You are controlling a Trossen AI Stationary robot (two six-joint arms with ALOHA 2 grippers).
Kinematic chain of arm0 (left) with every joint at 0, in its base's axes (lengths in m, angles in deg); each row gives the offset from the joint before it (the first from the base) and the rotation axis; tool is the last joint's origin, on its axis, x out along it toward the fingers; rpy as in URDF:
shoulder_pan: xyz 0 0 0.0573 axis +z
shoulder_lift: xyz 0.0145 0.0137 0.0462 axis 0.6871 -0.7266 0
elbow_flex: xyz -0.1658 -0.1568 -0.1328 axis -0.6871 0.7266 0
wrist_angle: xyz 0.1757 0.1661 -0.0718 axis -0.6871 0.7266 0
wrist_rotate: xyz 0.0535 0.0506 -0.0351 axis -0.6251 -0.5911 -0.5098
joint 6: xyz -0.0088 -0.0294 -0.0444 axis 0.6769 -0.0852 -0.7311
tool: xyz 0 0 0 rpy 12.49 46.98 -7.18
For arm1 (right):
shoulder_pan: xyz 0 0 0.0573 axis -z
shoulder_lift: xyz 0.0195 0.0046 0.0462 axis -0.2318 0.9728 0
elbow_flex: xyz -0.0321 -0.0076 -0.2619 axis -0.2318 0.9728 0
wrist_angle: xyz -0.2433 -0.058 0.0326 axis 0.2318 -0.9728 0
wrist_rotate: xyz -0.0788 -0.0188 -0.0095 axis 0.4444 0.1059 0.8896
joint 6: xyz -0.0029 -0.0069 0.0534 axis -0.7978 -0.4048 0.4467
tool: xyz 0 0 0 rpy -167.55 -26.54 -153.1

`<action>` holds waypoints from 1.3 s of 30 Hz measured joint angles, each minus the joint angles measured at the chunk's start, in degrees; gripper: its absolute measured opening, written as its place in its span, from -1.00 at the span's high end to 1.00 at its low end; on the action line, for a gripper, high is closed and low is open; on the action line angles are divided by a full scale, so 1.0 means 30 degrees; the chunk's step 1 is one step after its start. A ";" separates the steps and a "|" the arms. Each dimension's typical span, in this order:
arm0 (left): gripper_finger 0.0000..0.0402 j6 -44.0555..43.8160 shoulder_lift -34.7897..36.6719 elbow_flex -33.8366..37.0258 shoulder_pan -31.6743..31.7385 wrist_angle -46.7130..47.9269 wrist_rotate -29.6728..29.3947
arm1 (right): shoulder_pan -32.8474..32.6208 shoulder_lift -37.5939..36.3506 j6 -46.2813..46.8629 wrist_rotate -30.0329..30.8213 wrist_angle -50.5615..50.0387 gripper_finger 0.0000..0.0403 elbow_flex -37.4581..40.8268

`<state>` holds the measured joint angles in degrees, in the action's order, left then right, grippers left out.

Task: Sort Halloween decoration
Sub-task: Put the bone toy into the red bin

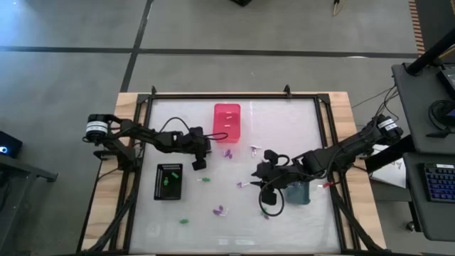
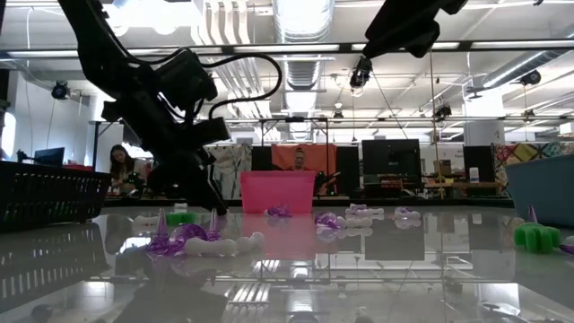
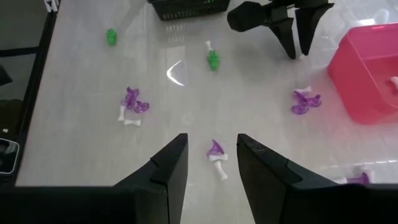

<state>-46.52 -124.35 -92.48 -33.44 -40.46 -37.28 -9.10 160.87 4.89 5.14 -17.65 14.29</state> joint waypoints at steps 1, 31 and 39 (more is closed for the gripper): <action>0.60 0.0006 0.0068 0.0013 0.0000 0.0026 0.0000 | 0.0000 0.0000 0.0000 -0.0005 -0.0006 0.37 0.0000; 1.00 -0.0360 0.7710 0.0057 -0.0222 0.1319 0.1136 | 0.0000 0.0000 0.0022 0.0000 0.0154 0.37 0.0029; 1.00 -0.0850 0.8119 -0.0698 -0.0189 0.0956 0.1224 | 0.0000 0.0000 0.0007 0.0000 0.0162 0.37 0.0029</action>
<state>-49.07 -99.99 -94.58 -34.01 -37.59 -33.61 -9.10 160.87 4.91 5.14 -17.16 14.38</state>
